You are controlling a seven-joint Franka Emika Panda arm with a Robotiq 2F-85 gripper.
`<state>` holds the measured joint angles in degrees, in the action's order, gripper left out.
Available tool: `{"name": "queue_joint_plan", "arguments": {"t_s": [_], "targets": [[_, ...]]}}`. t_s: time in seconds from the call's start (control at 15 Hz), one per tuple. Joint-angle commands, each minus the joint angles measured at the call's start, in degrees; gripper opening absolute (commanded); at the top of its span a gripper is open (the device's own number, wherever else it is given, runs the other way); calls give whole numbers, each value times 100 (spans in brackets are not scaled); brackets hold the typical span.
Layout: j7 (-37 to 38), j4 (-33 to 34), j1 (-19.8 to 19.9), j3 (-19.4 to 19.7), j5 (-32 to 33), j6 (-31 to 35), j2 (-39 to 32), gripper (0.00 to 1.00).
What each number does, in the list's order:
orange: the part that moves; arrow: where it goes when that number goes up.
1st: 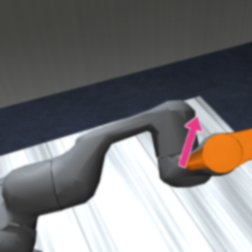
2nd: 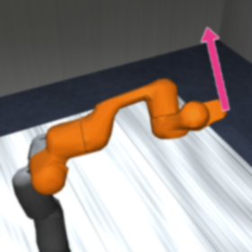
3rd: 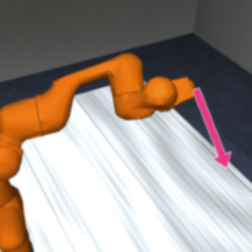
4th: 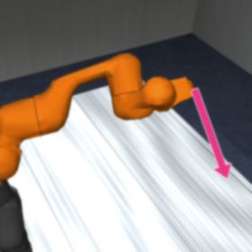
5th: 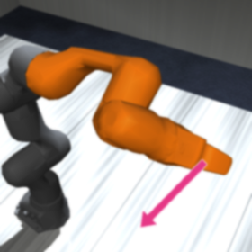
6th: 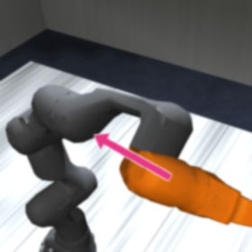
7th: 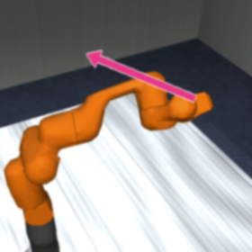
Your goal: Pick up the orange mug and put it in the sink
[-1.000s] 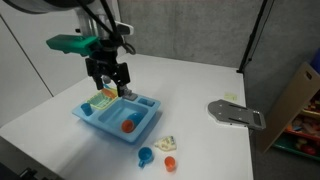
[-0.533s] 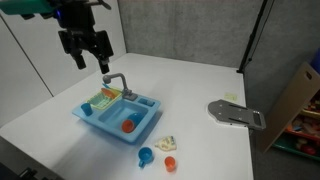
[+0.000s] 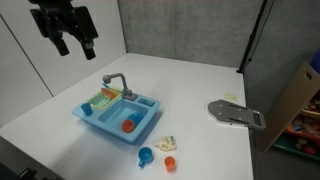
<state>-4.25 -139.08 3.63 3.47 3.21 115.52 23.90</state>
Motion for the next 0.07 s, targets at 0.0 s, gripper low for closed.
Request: {"name": "queue_joint_plan", "arguments": {"t_s": [0.0], "targets": [[7, 9, -16, 13, 5, -13, -5, 100]]}}
